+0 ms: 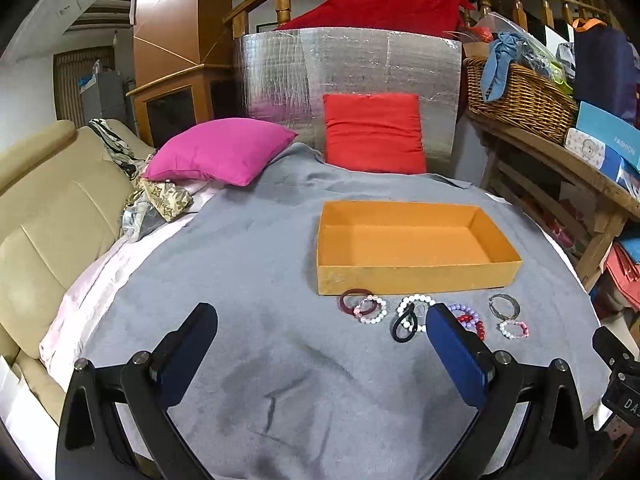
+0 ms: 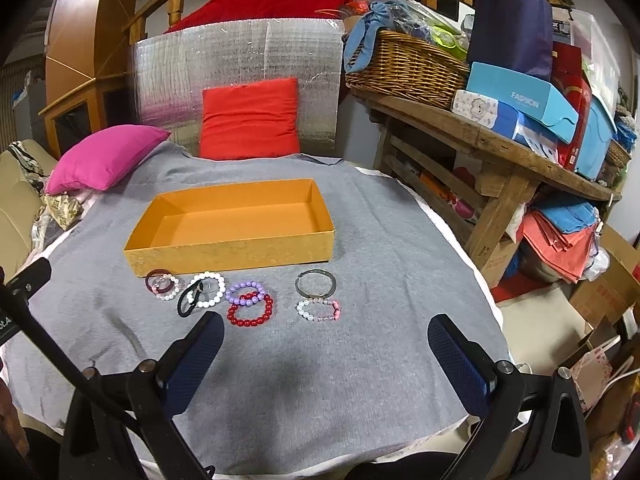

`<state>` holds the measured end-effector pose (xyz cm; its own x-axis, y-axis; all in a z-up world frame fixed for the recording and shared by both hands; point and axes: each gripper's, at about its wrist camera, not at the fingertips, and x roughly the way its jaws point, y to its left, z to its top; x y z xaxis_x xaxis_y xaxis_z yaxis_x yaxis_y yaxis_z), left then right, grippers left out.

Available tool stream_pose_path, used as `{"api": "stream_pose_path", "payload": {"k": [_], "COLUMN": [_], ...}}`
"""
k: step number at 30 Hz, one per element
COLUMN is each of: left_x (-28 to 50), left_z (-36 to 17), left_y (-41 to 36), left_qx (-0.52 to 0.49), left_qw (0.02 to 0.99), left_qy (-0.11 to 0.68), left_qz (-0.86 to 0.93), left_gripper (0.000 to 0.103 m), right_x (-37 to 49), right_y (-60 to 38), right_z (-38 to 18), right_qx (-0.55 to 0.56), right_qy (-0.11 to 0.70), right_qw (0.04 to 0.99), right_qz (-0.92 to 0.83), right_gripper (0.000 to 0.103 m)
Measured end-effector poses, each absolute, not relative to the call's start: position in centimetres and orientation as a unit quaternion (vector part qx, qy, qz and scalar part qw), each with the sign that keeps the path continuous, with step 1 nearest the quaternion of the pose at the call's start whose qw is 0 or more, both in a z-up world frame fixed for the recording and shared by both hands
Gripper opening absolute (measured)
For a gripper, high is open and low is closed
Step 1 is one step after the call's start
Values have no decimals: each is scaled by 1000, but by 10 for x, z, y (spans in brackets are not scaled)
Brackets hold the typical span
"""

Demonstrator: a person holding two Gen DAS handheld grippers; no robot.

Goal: Organize jewelry
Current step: 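Move both tools toward the bracelets lying beside the orange box, then grasp the black hair tie with the left tool while the right tool grasps the silver bangle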

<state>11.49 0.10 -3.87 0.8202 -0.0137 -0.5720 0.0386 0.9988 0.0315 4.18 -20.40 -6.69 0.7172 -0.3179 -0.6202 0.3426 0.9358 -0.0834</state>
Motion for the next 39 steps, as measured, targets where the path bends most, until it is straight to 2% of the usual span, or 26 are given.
{"api": "stream_pose_path", "payload": {"k": [20, 24, 28, 29, 32, 33, 39], "left_x": [172, 188, 212, 217, 226, 228, 236], "left_z": [-86, -112, -147, -151, -160, -161, -170], "left_y": [-16, -13, -2, 0, 5, 5, -10], "left_qx": [30, 34, 26, 20, 4, 4, 9], "left_qw": [946, 944, 920, 915, 906, 906, 892], "left_qy": [322, 328, 389, 401, 419, 421, 443], "left_qz": [-12, -19, -41, -47, -54, -54, -88], "left_gripper": [103, 103, 103, 103, 103, 103, 103], "right_x": [87, 97, 118, 126, 150, 158, 196], "right_y": [-225, -251, -292, -304, -326, -329, -328], "right_z": [-98, -113, -146, -156, -183, -190, -207], "right_qx": [18, 63, 138, 164, 223, 233, 219], "right_qy": [355, 355, 388, 401, 434, 444, 469], "right_qw": [918, 925, 909, 899, 872, 864, 854], "right_qz": [-178, -122, -63, -56, -46, -45, -52], "right_gripper": [103, 103, 103, 102, 84, 82, 80]}}
